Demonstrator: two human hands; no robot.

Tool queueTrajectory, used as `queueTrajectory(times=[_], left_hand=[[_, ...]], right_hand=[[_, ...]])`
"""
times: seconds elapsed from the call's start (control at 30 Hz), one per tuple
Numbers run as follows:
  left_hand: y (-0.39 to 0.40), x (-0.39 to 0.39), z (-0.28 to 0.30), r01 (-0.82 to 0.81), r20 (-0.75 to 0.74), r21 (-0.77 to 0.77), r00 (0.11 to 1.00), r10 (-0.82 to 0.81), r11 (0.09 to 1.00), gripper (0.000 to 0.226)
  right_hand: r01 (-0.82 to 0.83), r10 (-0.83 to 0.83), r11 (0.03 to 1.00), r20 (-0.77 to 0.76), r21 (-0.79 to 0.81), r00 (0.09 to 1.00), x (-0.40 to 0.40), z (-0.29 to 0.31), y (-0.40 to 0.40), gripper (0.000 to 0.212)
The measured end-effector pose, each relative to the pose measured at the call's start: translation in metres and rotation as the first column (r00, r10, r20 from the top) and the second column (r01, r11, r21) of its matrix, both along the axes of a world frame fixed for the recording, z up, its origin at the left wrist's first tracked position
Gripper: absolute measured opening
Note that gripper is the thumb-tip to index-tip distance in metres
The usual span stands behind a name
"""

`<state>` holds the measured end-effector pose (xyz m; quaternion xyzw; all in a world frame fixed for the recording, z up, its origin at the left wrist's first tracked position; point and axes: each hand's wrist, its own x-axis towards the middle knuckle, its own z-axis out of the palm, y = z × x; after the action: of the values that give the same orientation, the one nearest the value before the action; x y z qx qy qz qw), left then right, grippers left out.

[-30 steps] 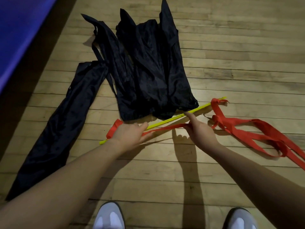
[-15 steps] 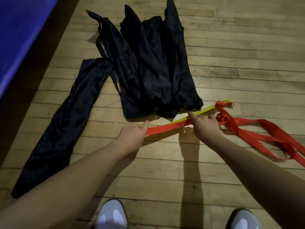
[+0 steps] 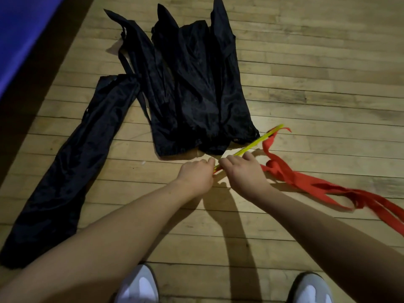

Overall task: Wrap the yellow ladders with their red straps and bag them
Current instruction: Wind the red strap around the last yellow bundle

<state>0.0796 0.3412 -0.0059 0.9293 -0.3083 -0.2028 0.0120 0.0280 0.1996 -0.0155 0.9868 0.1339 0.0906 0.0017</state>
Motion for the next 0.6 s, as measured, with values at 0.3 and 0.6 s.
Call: queueTrajectory(times=[0.3, 0.6], left_hand=[[0.026, 0.005, -0.006, -0.083, -0.08, -0.022, 0.993, 0.081, 0.996, 0.025], [0.021, -0.001, 0.0, -0.112, -0.109, -0.039, 0.988, 0.107, 0.993, 0.031]], right_hand=[[0.346, -0.288, 0.9, -0.232, 0.266, 0.929, -0.011, 0.017, -0.027, 0.043], [0.404, -0.402, 0.914, -0.209, -0.035, 0.892, 0.001, 0.013, -0.048, 0.033]])
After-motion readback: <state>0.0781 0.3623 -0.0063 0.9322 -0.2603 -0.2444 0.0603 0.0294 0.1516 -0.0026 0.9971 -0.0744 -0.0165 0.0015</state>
